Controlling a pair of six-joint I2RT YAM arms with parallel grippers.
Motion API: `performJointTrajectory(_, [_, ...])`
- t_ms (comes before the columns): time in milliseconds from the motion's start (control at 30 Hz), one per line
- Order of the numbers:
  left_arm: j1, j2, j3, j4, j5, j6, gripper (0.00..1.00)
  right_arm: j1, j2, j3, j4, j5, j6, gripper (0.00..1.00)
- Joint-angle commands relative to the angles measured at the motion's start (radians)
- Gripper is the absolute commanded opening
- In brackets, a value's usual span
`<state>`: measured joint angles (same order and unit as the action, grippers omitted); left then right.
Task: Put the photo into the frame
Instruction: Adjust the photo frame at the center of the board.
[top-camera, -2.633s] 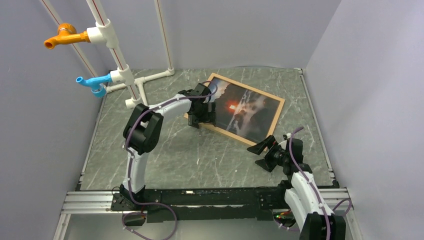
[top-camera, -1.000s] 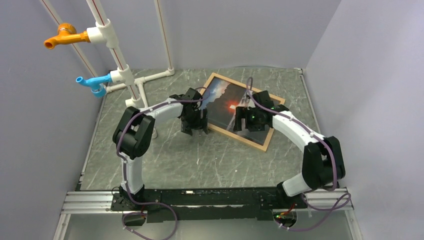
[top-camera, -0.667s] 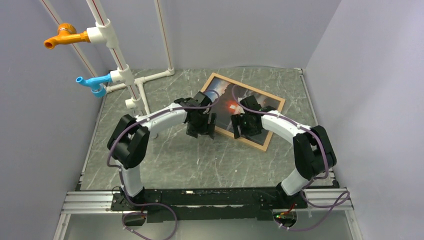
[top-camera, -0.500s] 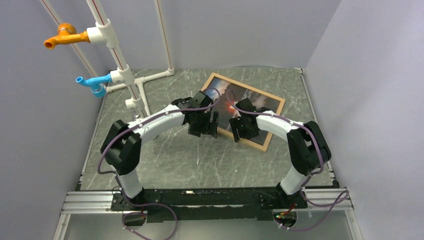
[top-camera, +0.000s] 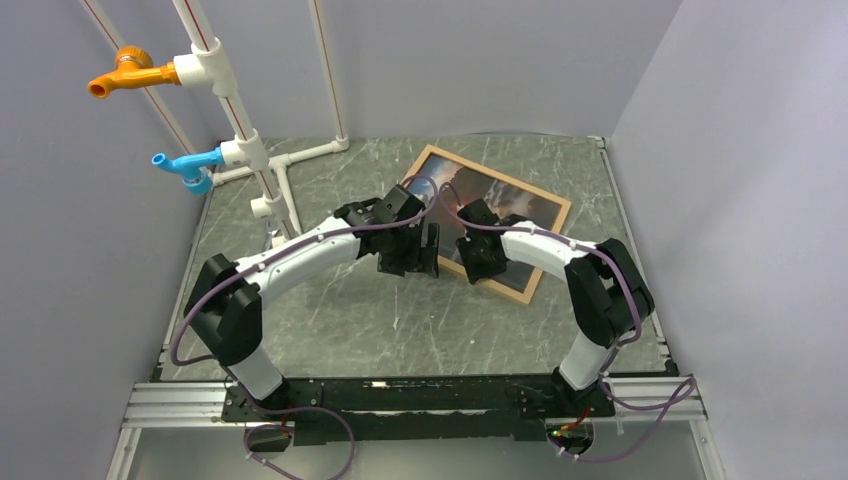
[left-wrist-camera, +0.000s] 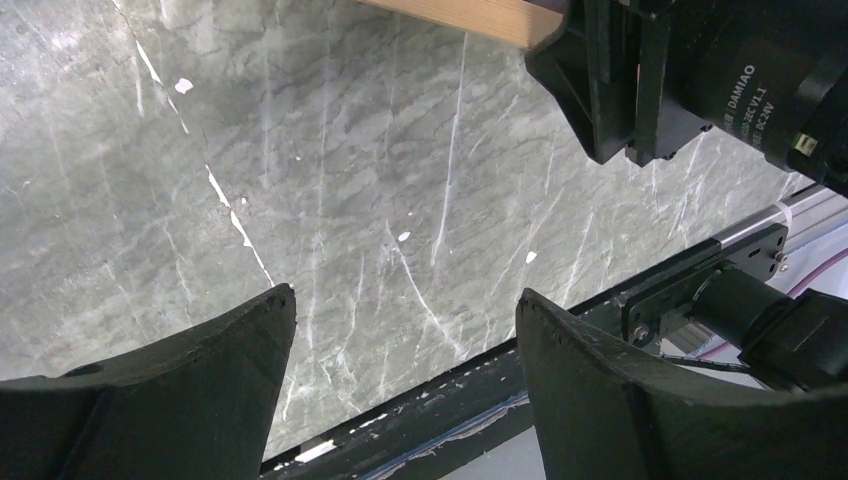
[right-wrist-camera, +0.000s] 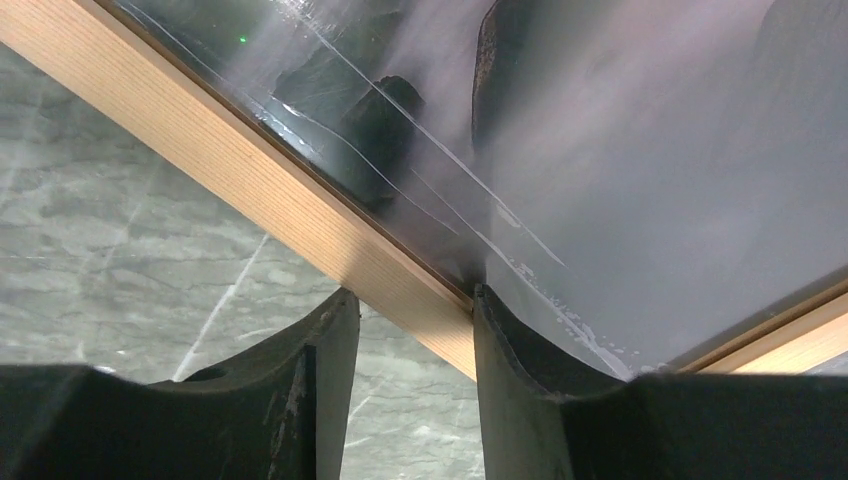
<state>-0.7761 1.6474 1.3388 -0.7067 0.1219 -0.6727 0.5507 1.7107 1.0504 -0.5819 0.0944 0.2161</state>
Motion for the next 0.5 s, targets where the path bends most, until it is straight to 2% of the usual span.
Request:
performJointTrajectory(0, [-0.014,-0.060,-0.011,-0.004,-0.027,-0.020,0.84,0.023,-0.015,0.012,-0.069,-0.068,0.238,0.00])
performJointTrajectory(267, [-0.013,-0.094,-0.034,-0.056,-0.100,-0.037,0.84,0.143,0.001,0.080,-0.009,-0.183,0.443,0.00])
performJointTrajectory(367, [-0.014,-0.105,-0.050,-0.096,-0.119,-0.054,0.85,0.186,0.031,0.116,0.069,-0.286,0.480,0.00])
performJointTrajectory(433, [-0.011,-0.114,-0.065,-0.112,-0.159,-0.071,0.86,0.192,0.055,0.113,0.150,-0.397,0.513,0.30])
performJointTrajectory(467, [-0.008,-0.118,-0.073,-0.116,-0.168,-0.079,0.86,0.192,0.063,0.107,0.196,-0.454,0.526,0.41])
